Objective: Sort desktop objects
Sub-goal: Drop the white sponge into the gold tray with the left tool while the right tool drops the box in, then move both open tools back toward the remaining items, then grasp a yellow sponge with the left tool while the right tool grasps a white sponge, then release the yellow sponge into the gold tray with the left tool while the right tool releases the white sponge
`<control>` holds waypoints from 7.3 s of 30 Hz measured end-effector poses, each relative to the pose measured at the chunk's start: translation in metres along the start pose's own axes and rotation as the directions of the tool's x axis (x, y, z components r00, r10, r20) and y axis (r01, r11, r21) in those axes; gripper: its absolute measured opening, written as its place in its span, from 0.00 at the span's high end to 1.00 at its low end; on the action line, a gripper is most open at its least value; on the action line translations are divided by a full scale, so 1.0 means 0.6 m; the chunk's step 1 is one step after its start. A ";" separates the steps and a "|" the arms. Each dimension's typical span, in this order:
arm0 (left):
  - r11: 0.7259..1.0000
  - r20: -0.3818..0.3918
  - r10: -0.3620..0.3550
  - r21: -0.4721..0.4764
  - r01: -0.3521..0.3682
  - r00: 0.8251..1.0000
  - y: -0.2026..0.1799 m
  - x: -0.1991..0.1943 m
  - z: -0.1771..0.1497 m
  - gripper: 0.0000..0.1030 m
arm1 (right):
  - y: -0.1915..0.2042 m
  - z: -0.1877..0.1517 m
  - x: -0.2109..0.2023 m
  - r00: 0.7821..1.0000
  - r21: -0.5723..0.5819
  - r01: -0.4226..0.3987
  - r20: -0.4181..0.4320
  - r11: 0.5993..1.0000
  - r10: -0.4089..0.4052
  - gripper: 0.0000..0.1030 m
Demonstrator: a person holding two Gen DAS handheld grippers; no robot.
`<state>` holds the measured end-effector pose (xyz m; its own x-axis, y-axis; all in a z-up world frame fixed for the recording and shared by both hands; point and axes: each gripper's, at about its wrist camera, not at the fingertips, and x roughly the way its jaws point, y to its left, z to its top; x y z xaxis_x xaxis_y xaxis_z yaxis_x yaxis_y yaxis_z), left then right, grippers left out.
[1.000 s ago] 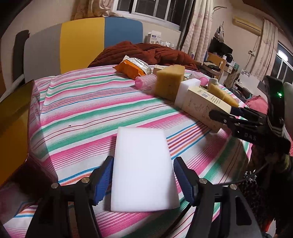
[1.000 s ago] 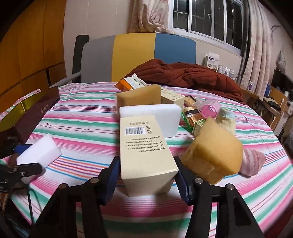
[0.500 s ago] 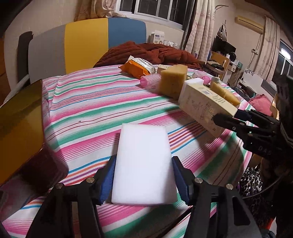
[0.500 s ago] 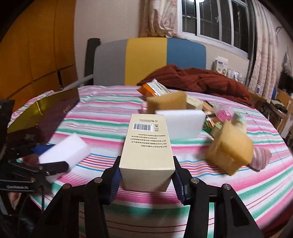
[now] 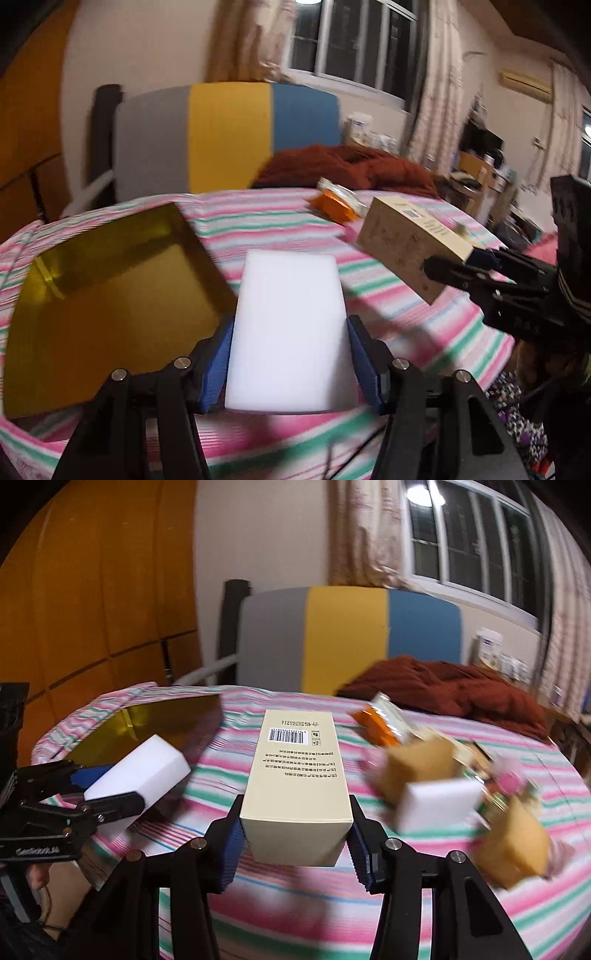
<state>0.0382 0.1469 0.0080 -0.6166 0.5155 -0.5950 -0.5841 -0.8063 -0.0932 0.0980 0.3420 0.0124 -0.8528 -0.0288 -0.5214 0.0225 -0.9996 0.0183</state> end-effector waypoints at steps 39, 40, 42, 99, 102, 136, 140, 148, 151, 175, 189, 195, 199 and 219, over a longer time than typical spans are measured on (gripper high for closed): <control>0.857 -0.077 0.405 -0.316 -0.408 0.911 0.309 -0.007 0.007 0.37 | 0.190 0.104 0.204 0.972 0.007 -0.225 -0.073 0.974 0.225 0.29; 0.857 -0.070 0.402 -0.322 -0.402 0.913 0.310 -0.013 0.008 0.37 | 0.178 0.100 0.196 0.974 0.019 -0.215 -0.064 0.976 0.216 0.28; 0.868 -0.057 0.389 -0.312 -0.386 0.920 0.301 -0.019 0.010 0.37 | 0.147 0.087 0.181 0.980 0.051 -0.190 -0.048 0.980 0.193 0.28; 0.975 -0.125 -0.205 0.065 0.214 0.971 -0.096 0.112 0.075 0.37 | -0.196 -0.086 0.028 0.982 0.371 -0.181 0.012 0.911 0.190 0.10; 0.969 -0.140 -0.218 0.090 0.231 0.966 -0.121 0.138 0.095 0.37 | -0.210 -0.105 0.035 0.987 0.398 -0.152 0.005 0.905 0.164 0.10; 0.919 -0.191 -0.366 0.079 0.386 0.911 -0.176 0.264 0.101 0.46 | -0.226 -0.135 0.052 0.985 0.405 -0.166 0.033 0.899 0.167 0.05; 0.924 -0.151 -0.366 0.059 0.378 0.918 -0.159 0.225 0.084 0.47 | -0.225 -0.133 0.052 0.987 0.402 -0.158 0.028 0.902 0.161 0.05; 0.945 -0.123 -0.323 0.011 0.326 0.938 -0.129 0.166 0.045 0.45 | -0.222 -0.130 0.053 0.990 0.399 -0.132 0.004 0.907 0.142 0.05; 0.961 -0.109 -0.272 0.018 0.276 0.956 -0.114 0.150 0.033 0.45 | -0.216 -0.128 0.049 0.994 0.384 -0.092 -0.022 0.919 0.109 0.03; 0.957 -0.094 -0.259 0.107 0.268 0.961 -0.123 0.146 0.013 0.33 | -0.179 -0.128 0.015 0.980 0.112 0.103 -0.179 0.988 -0.082 0.13; 0.951 -0.067 -0.291 0.083 0.296 0.954 -0.118 0.149 0.011 0.23 | -0.175 -0.142 0.034 0.983 0.104 0.109 -0.157 0.989 -0.092 0.36; 0.958 -0.078 -0.268 0.081 0.274 0.960 -0.119 0.166 0.003 0.24 | -0.171 -0.146 0.039 0.986 0.130 0.116 -0.135 0.985 -0.099 0.30; 0.966 -0.108 -0.247 0.053 0.254 0.963 -0.114 0.186 0.002 0.24 | -0.167 -0.145 0.043 0.984 0.124 0.134 -0.134 0.983 -0.117 0.28; 0.983 -0.051 -0.142 0.106 0.147 0.989 -0.129 0.171 0.008 0.43 | -0.156 -0.145 0.035 0.972 0.126 0.206 -0.140 0.970 -0.189 0.38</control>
<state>0.0177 0.2634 -0.0420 -0.4998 0.6095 -0.6154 -0.7208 -0.6866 -0.0946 0.1234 0.4346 -0.0746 -0.7604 0.1601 -0.6294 -0.2199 -0.9754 0.0176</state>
